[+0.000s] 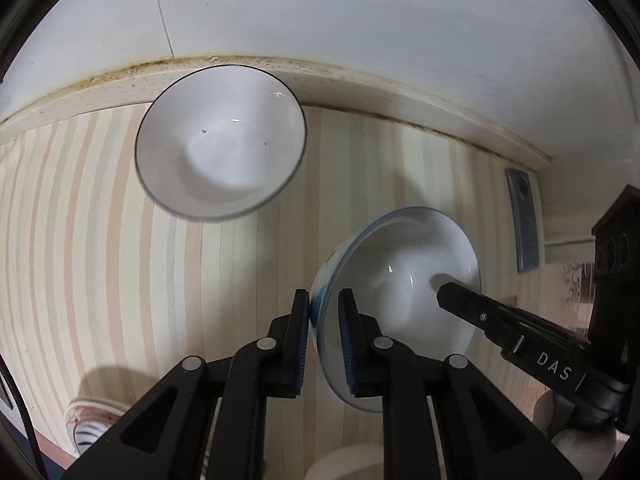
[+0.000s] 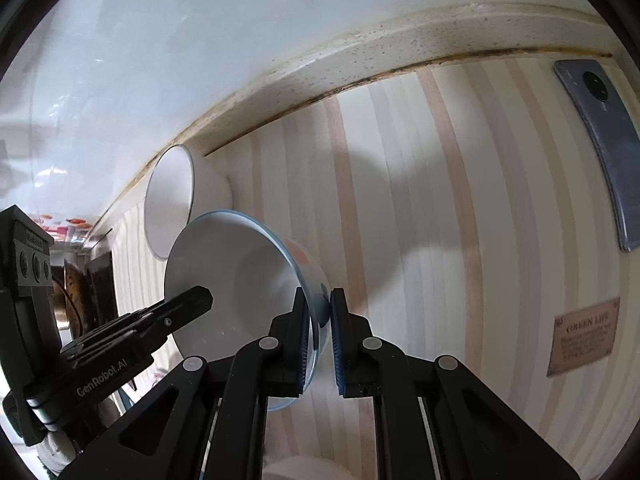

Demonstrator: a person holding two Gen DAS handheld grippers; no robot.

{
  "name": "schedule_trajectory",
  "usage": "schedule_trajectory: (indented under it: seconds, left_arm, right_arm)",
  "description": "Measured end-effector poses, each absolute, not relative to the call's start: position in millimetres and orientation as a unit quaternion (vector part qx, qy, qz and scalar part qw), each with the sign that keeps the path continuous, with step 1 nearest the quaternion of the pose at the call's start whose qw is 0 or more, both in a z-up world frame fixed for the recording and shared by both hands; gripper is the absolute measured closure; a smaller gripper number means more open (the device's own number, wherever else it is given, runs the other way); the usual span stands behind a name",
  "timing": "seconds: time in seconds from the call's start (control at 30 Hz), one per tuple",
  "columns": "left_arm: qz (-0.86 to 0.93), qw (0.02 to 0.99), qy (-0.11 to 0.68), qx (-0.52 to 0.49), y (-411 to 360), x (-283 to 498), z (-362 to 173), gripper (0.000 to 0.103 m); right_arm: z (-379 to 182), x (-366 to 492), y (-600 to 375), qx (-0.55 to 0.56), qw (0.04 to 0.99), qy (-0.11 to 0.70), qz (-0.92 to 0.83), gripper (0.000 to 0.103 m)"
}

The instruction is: Organize plates and bowls

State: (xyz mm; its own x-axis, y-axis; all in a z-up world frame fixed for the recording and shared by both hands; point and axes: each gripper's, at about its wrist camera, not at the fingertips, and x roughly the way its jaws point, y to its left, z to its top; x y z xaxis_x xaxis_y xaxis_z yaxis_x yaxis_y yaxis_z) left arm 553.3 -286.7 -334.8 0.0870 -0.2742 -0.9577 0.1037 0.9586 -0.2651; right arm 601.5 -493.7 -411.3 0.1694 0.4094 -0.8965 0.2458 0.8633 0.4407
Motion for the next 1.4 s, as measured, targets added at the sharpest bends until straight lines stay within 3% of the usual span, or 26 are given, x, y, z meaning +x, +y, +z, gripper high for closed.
schedule_trajectory:
  seconds: [0.5, 0.93, 1.4]
  left_arm:
    - [-0.176, 0.749, 0.637, -0.041, -282.6, 462.9, -277.8, 0.09]
    - [-0.195, 0.711, 0.675, -0.004, -283.8, 407.2, -305.5, 0.09]
    - [-0.184, 0.7, 0.689, 0.039, -299.8, 392.7, -336.4, 0.09]
  right_arm:
    - [-354.1, 483.6, -484.7, 0.242, 0.729, 0.637, 0.064, 0.091]
    - [-372.2, 406.7, -472.0, 0.246, 0.697, 0.671, 0.051, 0.091]
    - [-397.0, 396.7, -465.5, 0.236, 0.676, 0.697, 0.042, 0.091]
